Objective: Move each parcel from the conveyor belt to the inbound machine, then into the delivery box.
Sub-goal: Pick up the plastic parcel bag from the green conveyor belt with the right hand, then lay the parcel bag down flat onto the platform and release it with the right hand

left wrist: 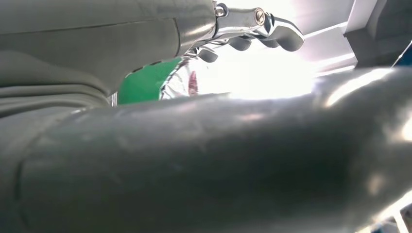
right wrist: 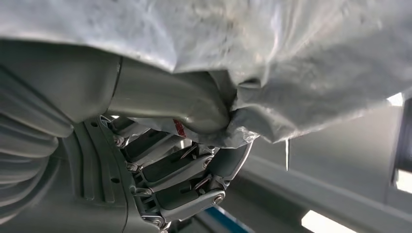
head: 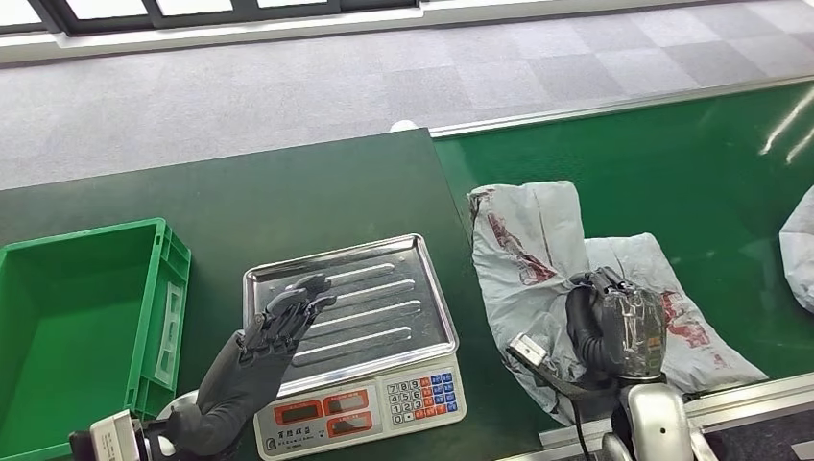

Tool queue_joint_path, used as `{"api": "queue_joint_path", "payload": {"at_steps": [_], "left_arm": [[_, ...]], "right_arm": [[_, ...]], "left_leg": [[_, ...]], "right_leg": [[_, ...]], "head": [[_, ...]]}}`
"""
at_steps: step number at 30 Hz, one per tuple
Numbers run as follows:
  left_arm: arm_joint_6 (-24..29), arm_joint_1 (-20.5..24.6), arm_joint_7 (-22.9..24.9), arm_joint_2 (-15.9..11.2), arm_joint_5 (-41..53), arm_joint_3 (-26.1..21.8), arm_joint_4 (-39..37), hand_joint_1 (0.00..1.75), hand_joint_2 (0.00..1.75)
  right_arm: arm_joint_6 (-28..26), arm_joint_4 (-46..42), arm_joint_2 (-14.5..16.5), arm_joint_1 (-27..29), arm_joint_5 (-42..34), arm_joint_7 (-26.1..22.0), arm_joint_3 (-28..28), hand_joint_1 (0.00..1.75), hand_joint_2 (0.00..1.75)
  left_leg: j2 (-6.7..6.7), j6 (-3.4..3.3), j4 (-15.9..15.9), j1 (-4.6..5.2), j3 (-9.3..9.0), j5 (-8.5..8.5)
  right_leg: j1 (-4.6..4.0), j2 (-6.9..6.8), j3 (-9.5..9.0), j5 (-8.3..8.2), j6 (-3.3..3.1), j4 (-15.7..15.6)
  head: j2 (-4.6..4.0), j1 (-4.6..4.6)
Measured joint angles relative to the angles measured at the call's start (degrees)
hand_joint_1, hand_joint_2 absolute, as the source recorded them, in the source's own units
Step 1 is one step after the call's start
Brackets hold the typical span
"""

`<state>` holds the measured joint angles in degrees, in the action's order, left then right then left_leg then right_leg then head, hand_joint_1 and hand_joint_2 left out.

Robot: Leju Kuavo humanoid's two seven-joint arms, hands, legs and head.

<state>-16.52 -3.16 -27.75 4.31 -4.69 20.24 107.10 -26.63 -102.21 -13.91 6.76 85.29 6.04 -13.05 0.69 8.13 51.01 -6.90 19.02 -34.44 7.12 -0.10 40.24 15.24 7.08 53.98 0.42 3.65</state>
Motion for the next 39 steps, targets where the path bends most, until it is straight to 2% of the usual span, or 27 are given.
{"api": "queue_joint_path", "payload": {"at_steps": [10,15,18,23,27,30,33,39], "left_arm": [[-0.9,1.4,-0.6,0.0,-0.7,0.0,-1.7,0.00,0.00],[-1.0,2.3,-0.7,0.0,-1.0,0.0,-2.6,0.00,0.00],[-1.4,3.1,-0.9,0.0,-1.5,0.1,-3.1,0.00,0.00],[-2.0,4.9,-1.2,0.3,-2.4,0.7,-4.3,0.00,0.00],[-2.4,6.1,-0.8,0.9,-2.8,1.4,-5.1,0.00,0.00],[-2.5,7.2,0.0,1.4,-3.2,1.7,-5.5,0.00,0.00],[-2.6,8.3,0.6,1.8,-3.7,2.0,-6.0,0.00,0.00],[-2.5,8.9,0.6,1.9,-4.0,2.2,-6.6,0.00,0.00]], "right_arm": [[-5.5,-4.7,1.3,0.1,0.4,-2.4,2.6,1.75,1.75],[-5.4,-5.1,1.3,-1.3,0.3,-3.4,2.7,1.75,1.75],[-3.6,-3.3,1.4,-5.4,-1.2,-4.5,2.0,1.75,1.75],[0.5,6.6,2.3,-17.2,-11.3,-9.4,-2.9,1.75,1.75],[2.1,14.8,4.9,-25.4,-15.8,-11.2,-7.9,1.75,1.75],[3.7,20.2,7.9,-30.2,-18.5,-12.4,-11.4,1.75,1.75],[4.0,24.7,11.0,-33.6,-19.9,-12.8,-14.6,1.75,1.75],[5.2,29.5,14.3,-36.7,-23.3,-14.3,-17.4,1.75,1.75]], "left_leg": [[0.00,0.00,0.0,0.00,0.00,0.00],[0.01,0.00,0.0,0.00,0.01,0.01],[0.03,0.02,0.0,0.00,0.00,0.03],[0.01,0.07,0.0,0.00,0.02,0.19],[-0.08,0.13,0.0,-0.01,0.05,0.30],[-0.08,0.15,0.0,-0.01,0.07,0.34],[-0.12,0.16,0.0,-0.01,0.07,0.36],[-0.11,0.16,0.0,-0.01,0.09,0.35]], "right_leg": [[0.00,0.00,0.00,0.00,0.00,0.0],[0.02,0.00,-0.02,-0.02,0.00,0.0],[0.03,0.03,-0.02,-0.05,-0.02,0.0],[0.04,0.05,-0.01,-0.17,-0.05,0.0],[0.03,0.05,-0.01,-0.24,-0.06,0.0],[0.03,0.06,-0.01,-0.27,-0.08,0.1],[0.02,0.05,0.01,-0.27,-0.08,0.1],[0.03,0.05,-0.03,-0.27,-0.08,0.0]], "head": [[0.00,0.00],[0.01,0.00],[0.01,0.01],[0.00,0.01],[0.01,0.00],[0.00,0.01],[0.00,0.00],[0.00,0.02]]}}
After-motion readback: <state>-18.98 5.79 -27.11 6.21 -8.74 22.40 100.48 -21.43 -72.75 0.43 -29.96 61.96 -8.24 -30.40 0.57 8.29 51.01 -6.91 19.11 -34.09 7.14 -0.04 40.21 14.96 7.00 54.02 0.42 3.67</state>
